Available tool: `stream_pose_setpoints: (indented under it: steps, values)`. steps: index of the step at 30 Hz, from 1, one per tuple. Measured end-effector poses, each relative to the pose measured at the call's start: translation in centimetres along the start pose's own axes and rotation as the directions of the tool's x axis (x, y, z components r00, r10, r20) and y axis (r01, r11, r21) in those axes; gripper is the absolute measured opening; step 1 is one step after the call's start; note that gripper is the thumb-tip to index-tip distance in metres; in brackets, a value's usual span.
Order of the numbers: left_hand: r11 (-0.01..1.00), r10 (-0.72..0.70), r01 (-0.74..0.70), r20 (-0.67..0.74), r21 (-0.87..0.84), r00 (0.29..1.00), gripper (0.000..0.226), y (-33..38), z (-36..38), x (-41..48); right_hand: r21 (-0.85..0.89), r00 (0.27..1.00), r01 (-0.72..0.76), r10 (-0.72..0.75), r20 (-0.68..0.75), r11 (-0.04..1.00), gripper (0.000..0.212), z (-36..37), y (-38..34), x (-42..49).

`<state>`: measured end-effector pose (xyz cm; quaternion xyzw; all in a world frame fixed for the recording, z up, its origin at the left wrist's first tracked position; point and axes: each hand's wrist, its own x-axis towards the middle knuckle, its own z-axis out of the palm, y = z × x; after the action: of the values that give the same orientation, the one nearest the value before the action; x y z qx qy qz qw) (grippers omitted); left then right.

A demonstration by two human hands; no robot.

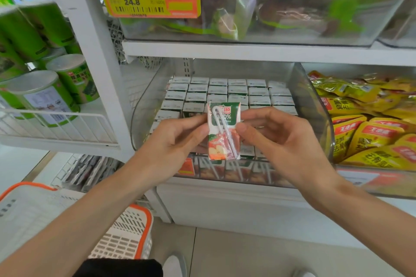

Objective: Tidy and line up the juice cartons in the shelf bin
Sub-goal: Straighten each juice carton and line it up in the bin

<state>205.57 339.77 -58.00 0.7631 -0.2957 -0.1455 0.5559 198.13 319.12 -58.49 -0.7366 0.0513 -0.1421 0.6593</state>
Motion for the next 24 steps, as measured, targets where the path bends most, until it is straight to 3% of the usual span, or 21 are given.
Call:
stream_pose_setpoints:
  steps: [4,10,15,18,24]
  values:
    - [0.999,-0.012,0.012,-0.006,-0.047,1.0,0.033,-0.08,0.0,0.04,0.035,0.998,-0.065,0.066,-0.017,0.997,0.018,-0.03,0.12,0.11]
    - [0.985,-0.036,0.021,-0.085,-0.174,0.996,0.033,-0.12,0.16,0.36,0.29,0.959,-0.277,0.284,0.02,0.916,0.018,0.51,-0.01,0.06]
    - [0.955,-0.093,0.091,0.007,-0.283,0.996,0.041,0.03,0.04,0.3,0.237,0.955,-0.281,0.245,0.168,0.93,0.032,0.83,-0.62,-0.16]
    - [0.963,-0.108,0.131,0.11,-0.235,0.988,0.038,0.17,0.22,0.04,0.13,0.96,-0.242,0.218,0.174,0.962,0.038,0.88,-0.54,-0.35]
    - [0.973,-0.087,0.099,0.068,-0.206,0.994,0.035,0.48,0.26,-0.04,0.132,0.964,-0.206,0.178,0.2,0.969,0.047,0.4,-0.41,0.05]
